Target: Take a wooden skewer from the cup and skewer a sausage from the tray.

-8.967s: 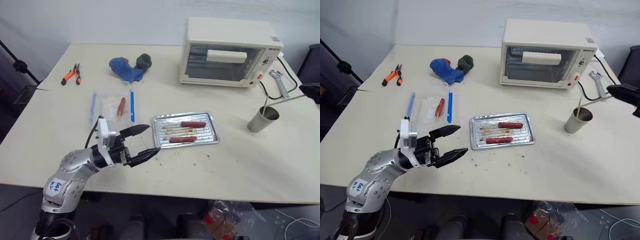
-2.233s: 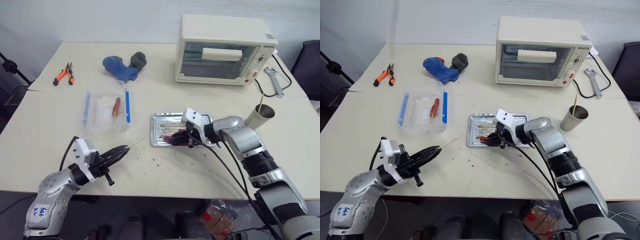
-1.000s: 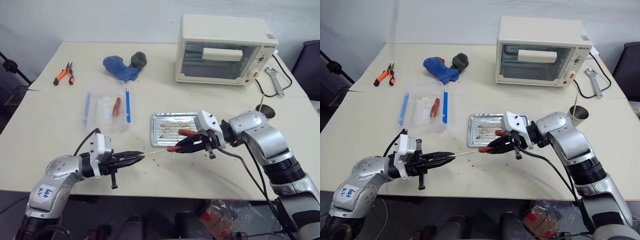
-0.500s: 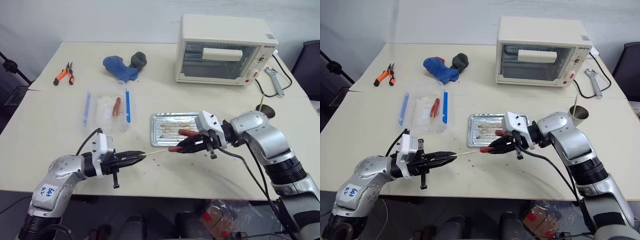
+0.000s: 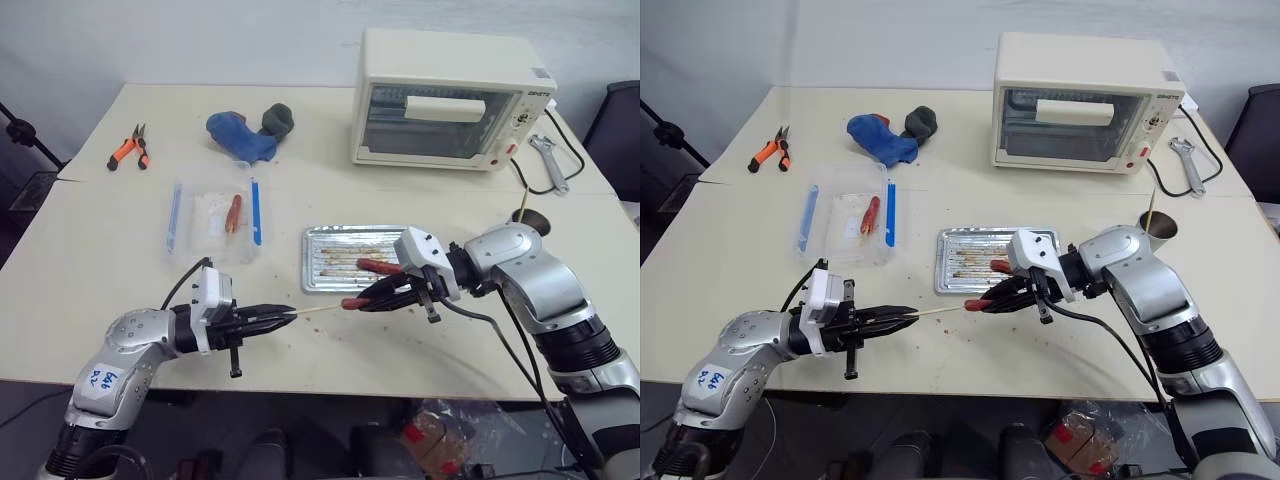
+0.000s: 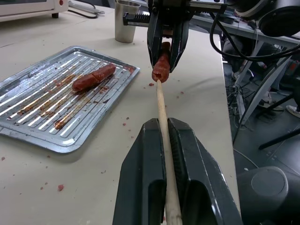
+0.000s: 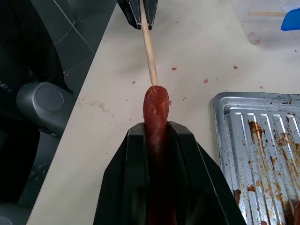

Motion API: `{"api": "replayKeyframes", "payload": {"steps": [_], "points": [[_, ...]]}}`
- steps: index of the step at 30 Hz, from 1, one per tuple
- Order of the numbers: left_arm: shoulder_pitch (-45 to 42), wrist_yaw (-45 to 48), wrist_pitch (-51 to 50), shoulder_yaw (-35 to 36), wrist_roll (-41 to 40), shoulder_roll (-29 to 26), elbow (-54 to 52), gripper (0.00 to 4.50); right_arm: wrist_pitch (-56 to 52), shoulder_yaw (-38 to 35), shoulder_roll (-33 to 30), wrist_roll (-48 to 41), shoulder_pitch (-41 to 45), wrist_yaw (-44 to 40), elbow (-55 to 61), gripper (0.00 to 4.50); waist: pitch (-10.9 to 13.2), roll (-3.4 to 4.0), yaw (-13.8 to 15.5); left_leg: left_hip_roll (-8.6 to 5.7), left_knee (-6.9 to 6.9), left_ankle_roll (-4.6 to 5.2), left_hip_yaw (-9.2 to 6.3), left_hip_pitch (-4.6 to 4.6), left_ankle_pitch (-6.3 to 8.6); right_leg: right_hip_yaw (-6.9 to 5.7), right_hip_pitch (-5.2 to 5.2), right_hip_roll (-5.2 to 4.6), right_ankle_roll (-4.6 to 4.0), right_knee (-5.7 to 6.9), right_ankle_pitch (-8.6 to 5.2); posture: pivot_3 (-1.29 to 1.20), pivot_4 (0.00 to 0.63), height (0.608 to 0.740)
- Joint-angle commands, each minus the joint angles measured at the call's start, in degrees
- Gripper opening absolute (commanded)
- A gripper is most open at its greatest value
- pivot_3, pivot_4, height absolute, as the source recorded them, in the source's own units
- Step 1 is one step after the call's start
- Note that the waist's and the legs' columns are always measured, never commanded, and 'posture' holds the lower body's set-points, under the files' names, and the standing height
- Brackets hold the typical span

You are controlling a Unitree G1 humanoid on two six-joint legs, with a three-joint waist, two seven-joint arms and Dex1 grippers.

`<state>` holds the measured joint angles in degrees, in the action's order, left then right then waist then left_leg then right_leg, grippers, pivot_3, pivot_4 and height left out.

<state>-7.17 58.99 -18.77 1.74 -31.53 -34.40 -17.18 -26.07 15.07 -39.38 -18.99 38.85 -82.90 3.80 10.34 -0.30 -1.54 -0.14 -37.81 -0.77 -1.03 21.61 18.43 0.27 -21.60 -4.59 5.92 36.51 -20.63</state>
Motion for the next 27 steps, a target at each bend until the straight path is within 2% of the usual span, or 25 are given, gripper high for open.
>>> {"api": "replayKeyframes", "payload": {"steps": [1,22,27], "points": [[-2.2,-0.2,0.7,-2.5,-0.3,2.2,-1.5,0.00,1.4,1.5,1.9,-2.8,0.1,-2.2,5.4,0.49,0.0,0.00,0.0,0.00,0.00,0.00,0.00,0.00,0.00,0.00,0.00,0.00,0.00,0.00,0.00,0.00,0.150,0.740],[-4.9,1.5,-0.6,-4.8,1.1,4.7,-1.3,0.00,0.7,2.0,2.4,-3.5,-0.6,-2.6,6.6,0.49,0.0,0.00,0.0,0.00,-0.06,0.00,0.00,0.00,0.00,0.00,0.01,0.01,0.01,0.04,0.00,0.00,0.150,0.740],[-4.6,3.0,-0.5,-2.6,0.9,3.2,-0.8,0.00,1.6,1.1,1.4,-2.8,-1.1,-2.7,5.1,0.49,0.0,0.00,0.0,0.00,-0.06,0.00,0.00,0.00,0.00,0.00,0.01,0.02,0.01,0.05,0.00,0.00,0.150,0.740]]}}
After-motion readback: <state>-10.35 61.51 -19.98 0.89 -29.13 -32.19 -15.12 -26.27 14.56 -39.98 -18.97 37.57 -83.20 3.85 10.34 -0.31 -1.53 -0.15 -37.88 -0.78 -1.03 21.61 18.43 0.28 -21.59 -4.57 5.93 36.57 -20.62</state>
